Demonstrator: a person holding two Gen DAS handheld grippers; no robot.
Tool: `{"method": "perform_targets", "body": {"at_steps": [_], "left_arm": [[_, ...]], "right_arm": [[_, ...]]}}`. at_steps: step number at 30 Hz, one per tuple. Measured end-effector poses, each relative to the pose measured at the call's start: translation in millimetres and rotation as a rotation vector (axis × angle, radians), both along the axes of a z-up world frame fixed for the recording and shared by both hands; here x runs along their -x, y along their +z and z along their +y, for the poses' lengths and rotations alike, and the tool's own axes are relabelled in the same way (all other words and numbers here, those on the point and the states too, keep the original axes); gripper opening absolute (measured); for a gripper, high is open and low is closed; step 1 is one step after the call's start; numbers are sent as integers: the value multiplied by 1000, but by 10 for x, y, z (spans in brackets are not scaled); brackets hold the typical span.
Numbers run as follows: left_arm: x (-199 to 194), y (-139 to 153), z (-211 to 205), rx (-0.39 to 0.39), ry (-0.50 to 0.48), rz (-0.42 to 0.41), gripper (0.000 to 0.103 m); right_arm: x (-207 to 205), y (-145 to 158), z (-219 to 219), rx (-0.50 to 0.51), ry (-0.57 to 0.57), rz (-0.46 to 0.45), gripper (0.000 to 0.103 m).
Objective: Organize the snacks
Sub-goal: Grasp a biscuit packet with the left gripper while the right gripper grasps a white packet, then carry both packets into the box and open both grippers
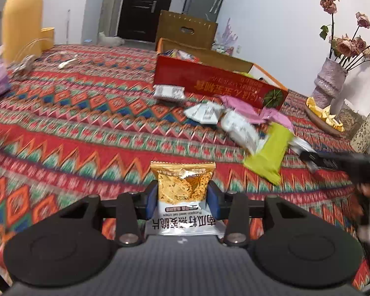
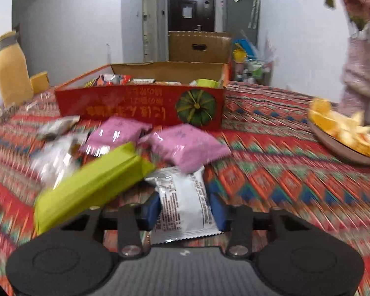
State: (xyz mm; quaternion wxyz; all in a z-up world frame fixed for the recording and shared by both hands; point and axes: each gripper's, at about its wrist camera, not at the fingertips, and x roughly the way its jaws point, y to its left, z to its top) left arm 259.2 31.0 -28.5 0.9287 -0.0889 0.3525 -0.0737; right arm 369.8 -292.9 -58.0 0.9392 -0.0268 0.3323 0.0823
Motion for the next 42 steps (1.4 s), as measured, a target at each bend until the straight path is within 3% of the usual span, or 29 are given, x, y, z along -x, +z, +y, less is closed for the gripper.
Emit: {"method": "perform_targets", "body": {"at_steps": [2, 6, 8, 12, 16, 32, 37, 42], "left_arm": [[168, 3, 15, 7, 9, 10, 42], [437, 17, -19, -3, 0, 22, 42], [498, 28, -59, -26, 2, 28, 42], [620, 125, -139, -29, -16, -4, 42], [734, 210, -174, -27, -32, -49, 42], [512, 219, -60, -19, -23, -27, 42], [149, 473, -28, -39, -34, -33, 42], [-494, 885, -80, -50, -121, -103, 42]], "right_arm": [[462, 13, 41, 17, -42, -9, 40], [1393, 43, 21, -135, -95, 1, 40], [1710, 73, 33, -184, -98, 4, 40], [2067, 187, 1, -165, -86, -51, 40], [2149, 240, -103, -167, -98, -75, 40], [1943, 216, 2, -201, -83, -82, 40], [1723, 355, -95, -223, -75, -85, 40], [1269, 768, -220, -203, 2, -130, 40]]}}
